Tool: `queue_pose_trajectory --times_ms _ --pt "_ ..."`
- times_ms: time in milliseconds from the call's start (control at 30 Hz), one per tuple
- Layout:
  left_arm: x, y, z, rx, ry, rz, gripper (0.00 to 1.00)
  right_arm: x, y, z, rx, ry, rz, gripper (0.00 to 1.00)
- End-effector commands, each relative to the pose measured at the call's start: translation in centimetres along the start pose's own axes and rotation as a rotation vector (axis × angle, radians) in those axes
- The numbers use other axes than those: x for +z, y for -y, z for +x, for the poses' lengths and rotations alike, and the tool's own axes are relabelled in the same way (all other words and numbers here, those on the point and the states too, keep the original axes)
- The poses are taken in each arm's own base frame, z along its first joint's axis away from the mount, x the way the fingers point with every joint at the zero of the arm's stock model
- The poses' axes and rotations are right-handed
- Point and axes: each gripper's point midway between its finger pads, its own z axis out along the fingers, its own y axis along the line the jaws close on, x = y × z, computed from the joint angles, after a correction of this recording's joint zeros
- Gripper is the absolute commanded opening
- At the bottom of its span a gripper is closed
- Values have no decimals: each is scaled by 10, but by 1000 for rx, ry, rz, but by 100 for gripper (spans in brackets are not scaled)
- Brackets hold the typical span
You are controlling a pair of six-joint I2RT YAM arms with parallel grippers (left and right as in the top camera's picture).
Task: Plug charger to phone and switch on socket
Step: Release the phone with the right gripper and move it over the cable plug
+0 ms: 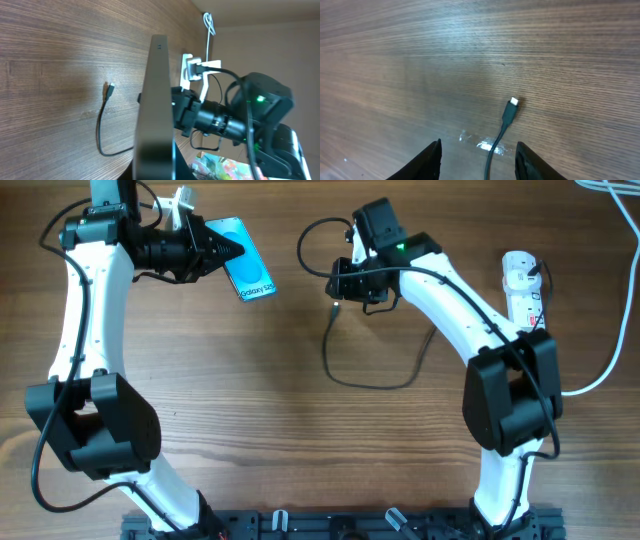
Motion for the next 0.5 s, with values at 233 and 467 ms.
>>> queue_pose_trajectory --times_ms 233,467 --pt "-7 12 -3 16 14 41 4 59 22 22 58 -87 36 43" --pt "-7 13 -3 16 13 41 4 80 28 31 99 -104 71 35"
